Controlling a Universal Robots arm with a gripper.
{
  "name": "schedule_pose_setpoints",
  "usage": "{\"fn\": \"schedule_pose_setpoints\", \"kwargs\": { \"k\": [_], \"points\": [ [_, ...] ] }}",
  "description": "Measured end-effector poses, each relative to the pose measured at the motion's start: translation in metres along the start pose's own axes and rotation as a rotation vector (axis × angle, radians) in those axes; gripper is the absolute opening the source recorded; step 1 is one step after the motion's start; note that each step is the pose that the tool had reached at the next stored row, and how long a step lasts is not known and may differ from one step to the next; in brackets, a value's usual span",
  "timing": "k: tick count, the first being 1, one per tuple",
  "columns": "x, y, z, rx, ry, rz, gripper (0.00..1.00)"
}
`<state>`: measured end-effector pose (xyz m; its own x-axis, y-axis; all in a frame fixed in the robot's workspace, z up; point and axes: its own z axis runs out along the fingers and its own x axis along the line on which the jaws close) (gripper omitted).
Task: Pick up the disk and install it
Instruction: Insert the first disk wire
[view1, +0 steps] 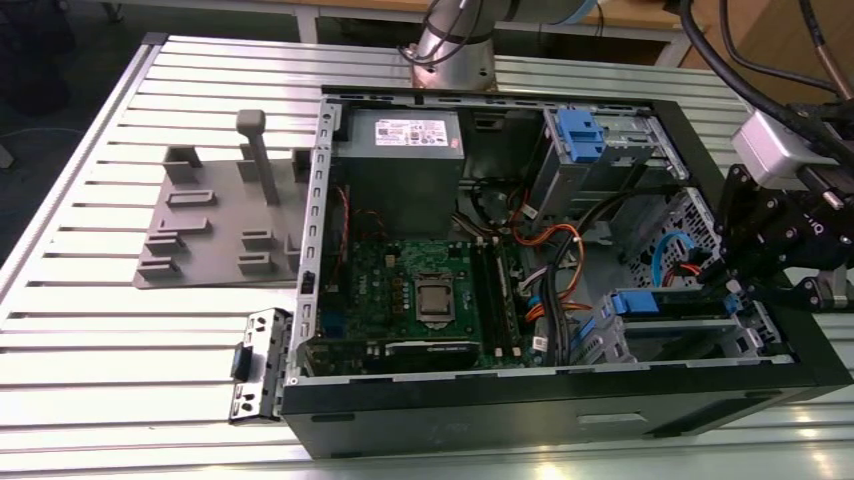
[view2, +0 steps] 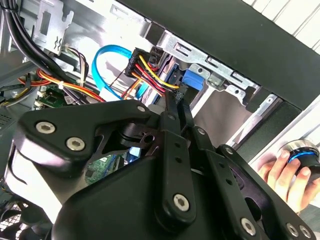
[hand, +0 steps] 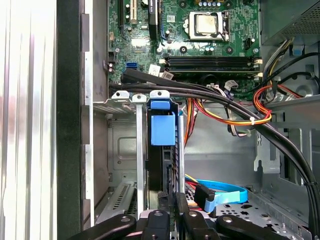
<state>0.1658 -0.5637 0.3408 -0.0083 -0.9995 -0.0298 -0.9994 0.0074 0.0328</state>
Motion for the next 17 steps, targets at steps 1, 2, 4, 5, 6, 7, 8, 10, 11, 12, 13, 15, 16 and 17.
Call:
{"fn": "schedule_pose_setpoints", "kwargs": {
  "k": [1, 2, 4, 5, 6, 7, 8, 10, 11, 12, 13, 15, 16, 17],
  "points": [
    [0.0, 0.0007, 0.0001, 0.0, -0.0001, 0.0, 0.17],
    [0.0, 0.0016, 0.0002, 0.0, -0.0005, 0.0, 0.17],
    [0.0001, 0.0026, 0.0006, 0.0, -0.0012, 0.0, 0.17],
    [0.0, 0.0031, 0.001, 0.0, -0.0018, 0.0, 0.17],
    [0.0, 0.0035, 0.0012, 0.0, -0.0019, 0.0, 0.17],
    [0.0, 0.0041, 0.0013, -0.0001, -0.002, 0.0, 0.17],
    [0.0001, 0.0047, 0.0016, -0.0001, -0.0023, 0.0, 0.17],
    [0.0001, 0.0058, 0.0023, -0.0001, -0.0033, 0.0, 0.17],
    [0.0001, 0.0063, 0.0027, 0.0, -0.0037, 0.0, 0.17],
    [0.0001, 0.0065, 0.003, -0.0001, -0.0037, 0.0, 0.17],
    [0.0001, 0.0065, 0.0037, -0.0001, -0.0041, 0.0, 0.17],
    [0.0002, 0.0066, 0.0049, -0.0001, -0.0058, 0.0, 0.17],
    [0.0002, 0.0066, 0.0053, -0.0001, -0.0073, 0.0, 0.17],
    [0.0002, 0.0066, 0.0058, -0.0001, -0.0084, 0.0, 0.17]
  ]
}}
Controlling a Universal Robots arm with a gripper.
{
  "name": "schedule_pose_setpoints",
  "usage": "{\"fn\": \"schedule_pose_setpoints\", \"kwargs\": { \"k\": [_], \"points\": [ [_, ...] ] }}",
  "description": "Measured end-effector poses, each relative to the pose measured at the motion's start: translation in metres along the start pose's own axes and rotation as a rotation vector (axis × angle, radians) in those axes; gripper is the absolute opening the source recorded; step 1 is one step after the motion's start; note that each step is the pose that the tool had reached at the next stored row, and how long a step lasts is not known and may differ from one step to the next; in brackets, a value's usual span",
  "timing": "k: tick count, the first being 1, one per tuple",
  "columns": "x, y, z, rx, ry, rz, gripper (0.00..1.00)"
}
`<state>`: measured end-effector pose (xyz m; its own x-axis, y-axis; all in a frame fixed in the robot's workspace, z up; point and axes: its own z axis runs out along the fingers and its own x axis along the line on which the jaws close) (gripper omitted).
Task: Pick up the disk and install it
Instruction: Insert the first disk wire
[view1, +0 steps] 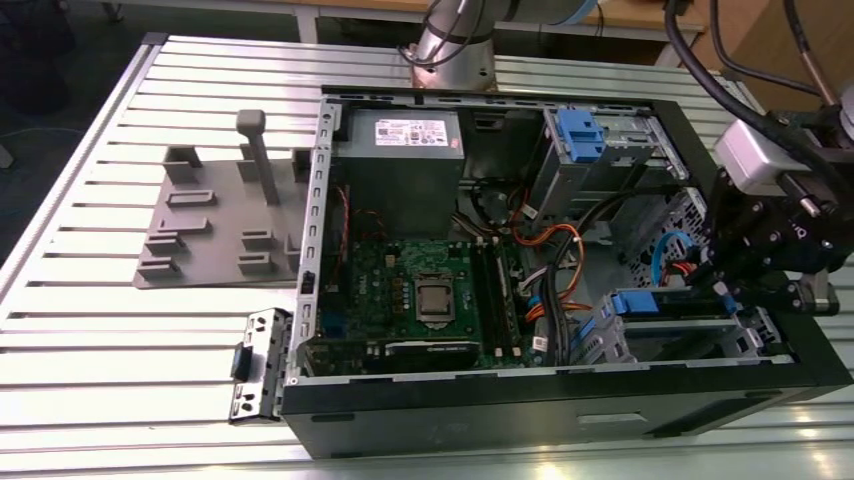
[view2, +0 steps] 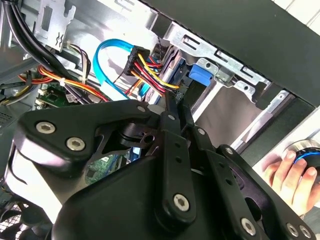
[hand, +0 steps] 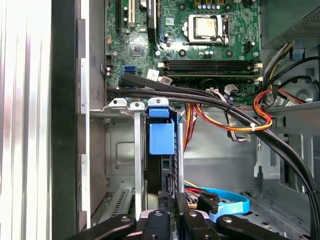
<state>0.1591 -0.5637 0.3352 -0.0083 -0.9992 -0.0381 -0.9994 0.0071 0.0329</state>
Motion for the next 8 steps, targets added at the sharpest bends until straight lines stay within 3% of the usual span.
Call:
{"fn": "schedule_pose_setpoints", "kwargs": {
  "k": [8],
  "points": [
    [0.0002, 0.0028, 0.0044, 0.0, -0.0026, 0.0, 0.17]
  ]
}}
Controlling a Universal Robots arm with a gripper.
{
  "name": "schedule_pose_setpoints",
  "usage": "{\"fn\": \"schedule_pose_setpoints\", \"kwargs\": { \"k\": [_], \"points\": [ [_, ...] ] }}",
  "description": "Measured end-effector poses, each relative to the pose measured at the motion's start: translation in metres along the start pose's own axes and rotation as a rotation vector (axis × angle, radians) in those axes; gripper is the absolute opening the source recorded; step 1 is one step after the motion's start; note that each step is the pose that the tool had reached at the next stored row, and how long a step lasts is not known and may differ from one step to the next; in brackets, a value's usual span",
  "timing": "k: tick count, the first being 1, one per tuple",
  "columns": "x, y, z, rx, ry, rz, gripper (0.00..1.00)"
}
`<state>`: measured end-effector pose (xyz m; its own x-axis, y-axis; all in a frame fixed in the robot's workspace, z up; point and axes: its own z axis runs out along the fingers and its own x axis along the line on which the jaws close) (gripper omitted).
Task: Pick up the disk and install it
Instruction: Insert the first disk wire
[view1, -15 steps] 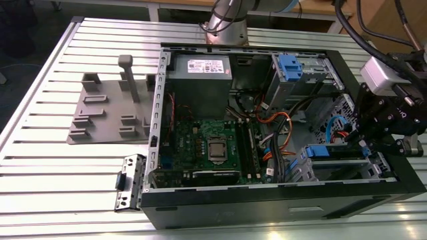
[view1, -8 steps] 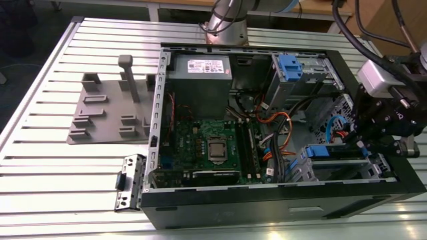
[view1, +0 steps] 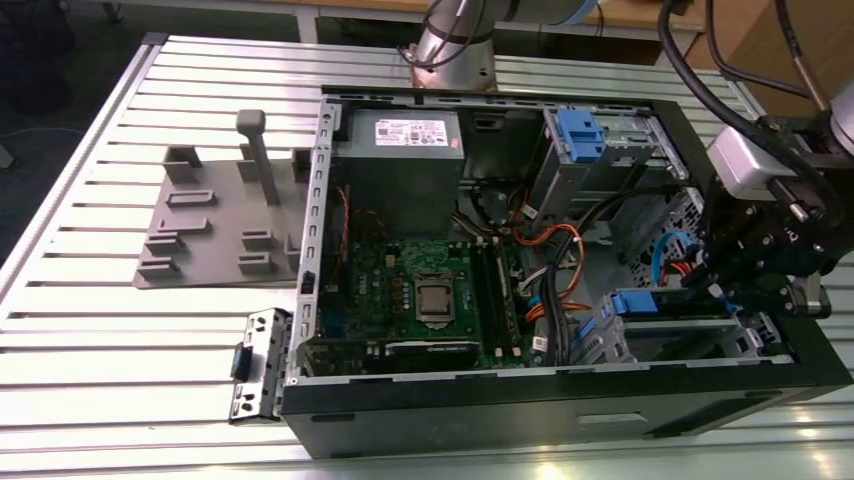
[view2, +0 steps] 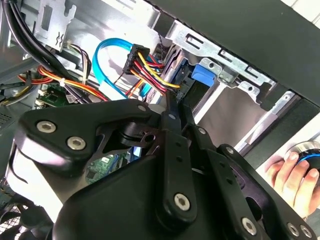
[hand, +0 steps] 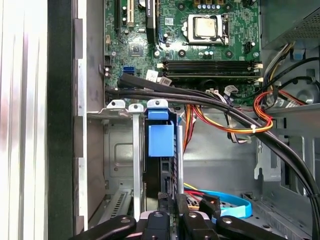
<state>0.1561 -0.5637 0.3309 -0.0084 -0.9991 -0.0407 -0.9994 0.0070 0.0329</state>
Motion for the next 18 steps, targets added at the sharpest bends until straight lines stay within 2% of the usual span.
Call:
{"fn": "schedule_pose_setpoints", "kwargs": {
  "k": [12, 14, 15, 18],
  "points": [
    [0.0001, 0.0005, 0.0023, -0.0001, -0.0002, 0.0, 0.17],
    [0.0001, 0.0004, 0.0024, 0.0, -0.0004, 0.0, 0.18],
    [0.0001, 0.0004, 0.0024, 0.0, -0.0002, 0.0, 0.24],
    [0.0001, 0.0004, 0.0023, 0.0, 0.0, 0.0, 0.24]
  ]
}}
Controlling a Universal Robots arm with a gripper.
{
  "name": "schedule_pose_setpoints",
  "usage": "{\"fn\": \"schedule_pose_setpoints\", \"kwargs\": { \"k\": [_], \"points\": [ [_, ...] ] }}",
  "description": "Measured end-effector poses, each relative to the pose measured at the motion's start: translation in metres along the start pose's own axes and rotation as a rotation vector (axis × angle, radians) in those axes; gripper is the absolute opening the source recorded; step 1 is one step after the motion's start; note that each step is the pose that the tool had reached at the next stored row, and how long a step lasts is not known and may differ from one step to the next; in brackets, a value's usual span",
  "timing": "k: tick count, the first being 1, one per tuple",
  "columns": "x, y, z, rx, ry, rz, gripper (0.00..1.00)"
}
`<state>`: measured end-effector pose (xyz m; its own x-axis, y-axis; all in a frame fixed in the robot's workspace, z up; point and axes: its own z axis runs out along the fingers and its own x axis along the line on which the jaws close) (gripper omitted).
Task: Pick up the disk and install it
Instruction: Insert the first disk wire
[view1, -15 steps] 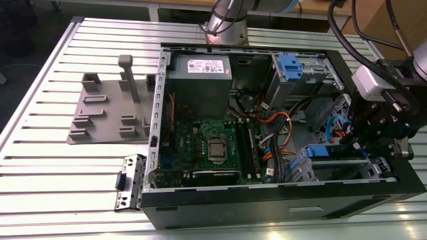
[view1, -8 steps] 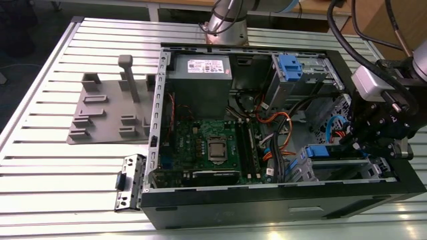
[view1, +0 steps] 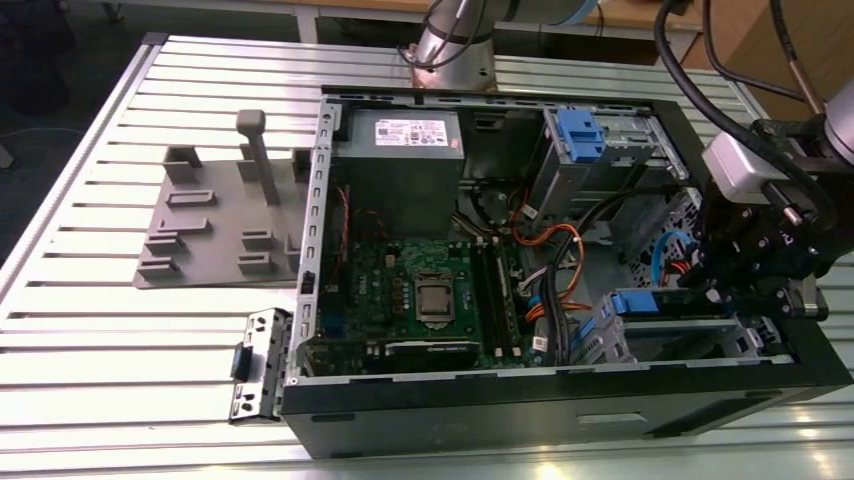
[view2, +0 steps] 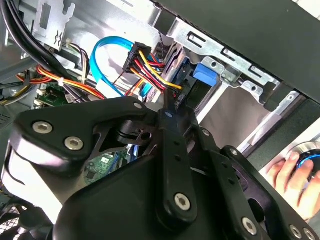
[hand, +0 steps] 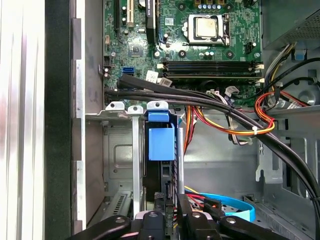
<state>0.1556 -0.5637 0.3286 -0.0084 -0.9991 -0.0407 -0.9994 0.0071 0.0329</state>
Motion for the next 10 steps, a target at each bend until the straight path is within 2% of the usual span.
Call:
{"fn": "schedule_pose_setpoints", "kwargs": {
  "k": [5, 9, 10],
  "points": [
    [-0.0004, 0.0003, -0.0086, 0.0, -0.0023, 0.0, 0.24],
    [-0.0009, 0.0001, -0.0091, -0.0003, -0.0046, 0.0, 0.23],
    [-0.001, -0.0005, -0.0091, -0.0013, -0.0066, 0.0, 0.17]
  ]
}}
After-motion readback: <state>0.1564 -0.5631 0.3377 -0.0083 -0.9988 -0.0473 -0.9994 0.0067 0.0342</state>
